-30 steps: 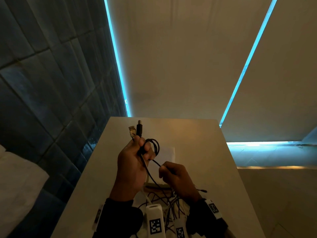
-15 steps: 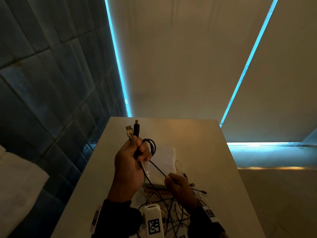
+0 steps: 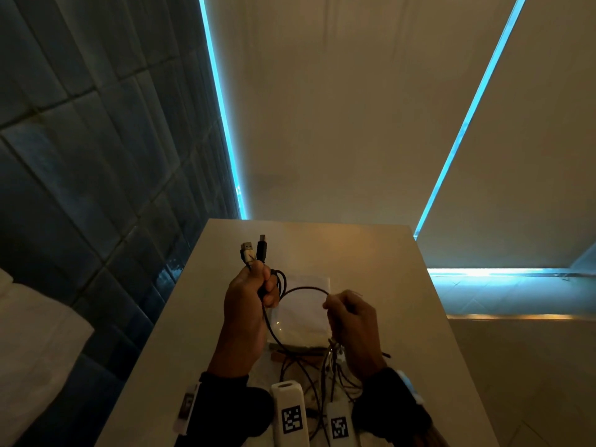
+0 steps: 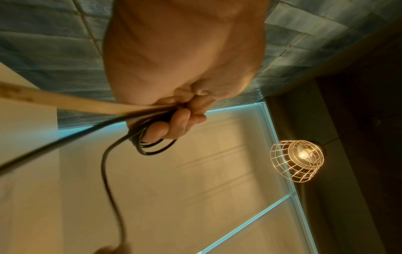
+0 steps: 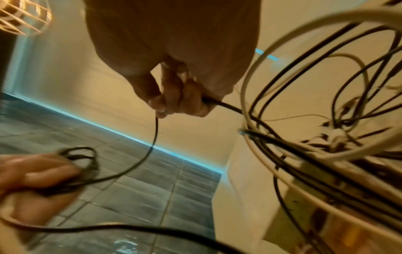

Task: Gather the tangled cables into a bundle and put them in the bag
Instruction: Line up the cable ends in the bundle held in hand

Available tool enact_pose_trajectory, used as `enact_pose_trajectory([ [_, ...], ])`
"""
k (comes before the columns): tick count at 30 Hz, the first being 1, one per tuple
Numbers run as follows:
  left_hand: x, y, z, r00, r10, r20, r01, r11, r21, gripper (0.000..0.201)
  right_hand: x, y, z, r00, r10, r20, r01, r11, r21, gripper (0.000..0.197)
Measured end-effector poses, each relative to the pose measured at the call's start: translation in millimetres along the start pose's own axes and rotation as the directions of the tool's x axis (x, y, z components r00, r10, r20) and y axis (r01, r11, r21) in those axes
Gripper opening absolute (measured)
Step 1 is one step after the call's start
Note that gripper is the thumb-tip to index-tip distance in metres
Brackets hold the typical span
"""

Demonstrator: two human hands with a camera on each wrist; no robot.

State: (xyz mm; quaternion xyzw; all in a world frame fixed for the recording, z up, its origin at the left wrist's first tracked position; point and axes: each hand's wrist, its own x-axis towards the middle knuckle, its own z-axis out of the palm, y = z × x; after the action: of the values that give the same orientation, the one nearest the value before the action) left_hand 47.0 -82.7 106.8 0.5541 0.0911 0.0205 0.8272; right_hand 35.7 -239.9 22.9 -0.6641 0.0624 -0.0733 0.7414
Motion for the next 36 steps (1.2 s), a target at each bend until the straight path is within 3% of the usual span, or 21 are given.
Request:
enact_pose_trajectory([
  [6, -6, -4, 8, 0.996, -0.064, -0.054, 0.067, 0.996, 0.055, 0.034, -7, -45, 17, 0.948, -0.252, 0.195, 0.251, 0.968, 0.031, 0.017],
  [11, -10, -1, 11, 0.993, -0.116, -0.003, 0.116, 0.993, -0.009, 0.03, -11, -43, 23, 0.886, -0.285, 0.367, 0.331, 0.941, -0.068, 0.017],
  [20, -13, 3, 9, 0.986, -0.069, 0.154, 0.117, 0.938, -0.326, 0.026, -10, -22, 17, 0.89, -0.174, 0.421, 0.217, 0.975, -0.055, 0.028],
  [25, -14, 5, 8, 0.986, -0.01, 0.167, 0.067, 0.939, -0.337, 0.027, -8, -10, 14, 0.891, -0.127, 0.436, 0.167, 0.984, -0.055, 0.03],
  [36, -15, 16, 2, 0.977, 0.037, 0.208, 0.047, 0.923, -0.382, 0.027, -3, 47, 0, 0.948, 0.013, 0.319, 0.065, 0.97, -0.233, 0.034],
])
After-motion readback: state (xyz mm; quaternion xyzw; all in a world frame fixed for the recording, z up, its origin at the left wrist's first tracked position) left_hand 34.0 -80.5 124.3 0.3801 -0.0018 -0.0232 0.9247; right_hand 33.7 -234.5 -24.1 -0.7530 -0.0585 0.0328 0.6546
